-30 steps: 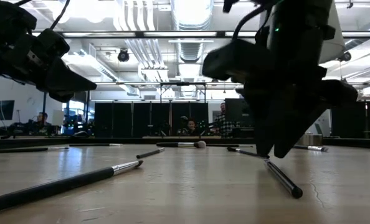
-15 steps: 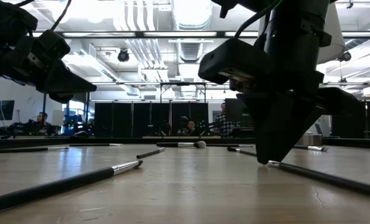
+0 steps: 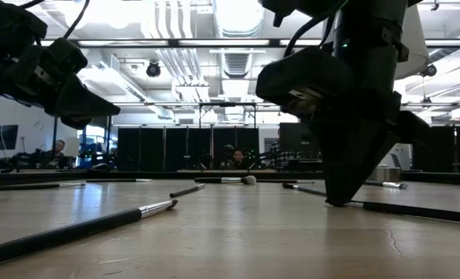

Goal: Put items in baskets/containers
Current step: Put the angled brush into the transparent organizer

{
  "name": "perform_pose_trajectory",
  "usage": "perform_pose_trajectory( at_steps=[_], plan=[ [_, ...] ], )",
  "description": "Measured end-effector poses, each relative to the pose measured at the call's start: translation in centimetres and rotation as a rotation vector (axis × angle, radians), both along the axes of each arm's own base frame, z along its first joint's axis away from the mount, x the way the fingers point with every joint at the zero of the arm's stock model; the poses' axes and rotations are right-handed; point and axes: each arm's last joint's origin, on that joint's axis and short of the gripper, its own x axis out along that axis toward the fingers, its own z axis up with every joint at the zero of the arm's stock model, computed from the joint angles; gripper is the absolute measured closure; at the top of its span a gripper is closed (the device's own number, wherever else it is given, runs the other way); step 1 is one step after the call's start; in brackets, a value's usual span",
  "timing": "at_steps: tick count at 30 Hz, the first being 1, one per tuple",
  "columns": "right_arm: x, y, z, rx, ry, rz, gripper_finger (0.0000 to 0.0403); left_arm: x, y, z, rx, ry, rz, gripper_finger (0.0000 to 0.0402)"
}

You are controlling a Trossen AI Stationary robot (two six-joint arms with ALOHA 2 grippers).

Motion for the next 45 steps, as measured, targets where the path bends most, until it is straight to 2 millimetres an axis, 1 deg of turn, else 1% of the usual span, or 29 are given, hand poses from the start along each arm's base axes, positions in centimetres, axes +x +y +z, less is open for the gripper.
perform_pose_trajectory(
  at_steps=[6, 9, 13, 17, 20, 23, 28, 33, 38, 41, 45],
  plan=[
    [0.1, 0.1, 0.3, -0.040, -0.016, 0.063, 0.0393, 0.0, 0.0, 0.0, 0.000, 0.000, 0.000, 0.0402],
    [0.4, 0.8, 1.0, -0.108, -0.075, 0.107, 0.0394, 0.0, 0.0, 0.0, 0.000, 0.000, -0.001, 0.0402],
    [0.2, 2.0, 3.4, -0.185, -0.185, 0.134, 0.0394, 0.0, 0.0, 0.0, 0.000, 0.000, -0.001, 0.0402],
    [-0.9, 3.4, 5.0, -0.239, -0.249, 0.158, 0.0394, 0.0, 0.0, 0.0, 0.000, 0.003, -0.001, 0.0402],
    [-2.0, 4.6, 6.7, -0.284, -0.324, 0.171, 0.0394, 0.0, 0.0, 0.0, 0.000, 0.004, -0.001, 0.0402],
    [-3.8, 5.9, 8.1, -0.320, -0.361, 0.169, 0.0394, 0.0, 0.0, -0.1, 0.001, 0.007, -0.001, 0.0402],
    [-7.5, 7.8, 10.1, -0.343, -0.359, 0.166, 0.0394, 0.0, 0.0, -0.1, 0.001, 0.011, -0.001, 0.0402],
    [-11.2, 9.0, 12.3, -0.380, -0.323, 0.149, 0.0394, 0.0, 0.0, -0.1, 0.001, 0.012, -0.001, 0.0402],
    [-14.5, 9.8, 14.8, -0.439, -0.257, 0.151, 0.0394, 0.0, 0.0, -0.1, 0.001, 0.012, -0.001, 0.0402],
    [-16.0, 10.1, 15.4, -0.474, -0.231, 0.170, 0.0394, 0.0, 0.0, -0.1, 0.001, 0.012, -0.001, 0.0402],
    [-17.8, 10.6, 15.3, -0.512, -0.211, 0.199, 0.0394, 0.0, 0.0, -0.1, 0.001, 0.012, -0.001, 0.0402]
  ],
)
